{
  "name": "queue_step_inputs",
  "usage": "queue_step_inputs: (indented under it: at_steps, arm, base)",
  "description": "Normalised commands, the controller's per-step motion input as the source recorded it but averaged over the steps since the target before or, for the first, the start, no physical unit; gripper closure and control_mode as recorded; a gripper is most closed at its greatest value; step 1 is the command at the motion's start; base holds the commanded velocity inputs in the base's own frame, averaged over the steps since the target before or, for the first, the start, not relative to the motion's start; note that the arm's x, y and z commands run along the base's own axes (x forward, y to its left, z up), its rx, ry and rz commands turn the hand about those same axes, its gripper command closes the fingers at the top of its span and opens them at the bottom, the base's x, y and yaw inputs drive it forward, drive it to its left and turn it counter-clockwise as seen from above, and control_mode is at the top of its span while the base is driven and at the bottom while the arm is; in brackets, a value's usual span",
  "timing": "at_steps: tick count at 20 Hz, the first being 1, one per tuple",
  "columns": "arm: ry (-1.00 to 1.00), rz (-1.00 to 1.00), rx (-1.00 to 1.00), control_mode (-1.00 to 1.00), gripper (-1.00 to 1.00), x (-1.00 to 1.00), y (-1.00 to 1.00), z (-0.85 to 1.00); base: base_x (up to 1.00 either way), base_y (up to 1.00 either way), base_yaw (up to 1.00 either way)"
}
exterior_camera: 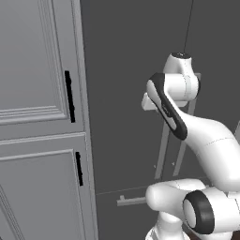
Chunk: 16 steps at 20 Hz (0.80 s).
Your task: Take the strawberry from the fridge and place it on top of the pancake, located on the dining counter.
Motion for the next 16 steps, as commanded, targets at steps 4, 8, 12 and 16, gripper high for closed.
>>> queue_step_inputs:
  at_steps: [4,8,12,16]
  arm:
    - [0.00,0.00,0.00,1.00,-1.00,0.00,0.00,0.00]
    - [0.00,0.00,0.00,1.00,-1.00,0.00,0.00,0.00]
    - [0.00,0.00,0.00,1.00,-1.00,0.00,0.00,0.00]
    - [0.00,0.00,0.00,1.00,-1.00,0.00,0.00,0.00]
  base:
    - [-0.13,-0.04,0.00]
    - [-0.80,-0.43,-0.08]
    - [-0.51,-0.38,-0.06]
    - [-0.01,-0.35,0.00]
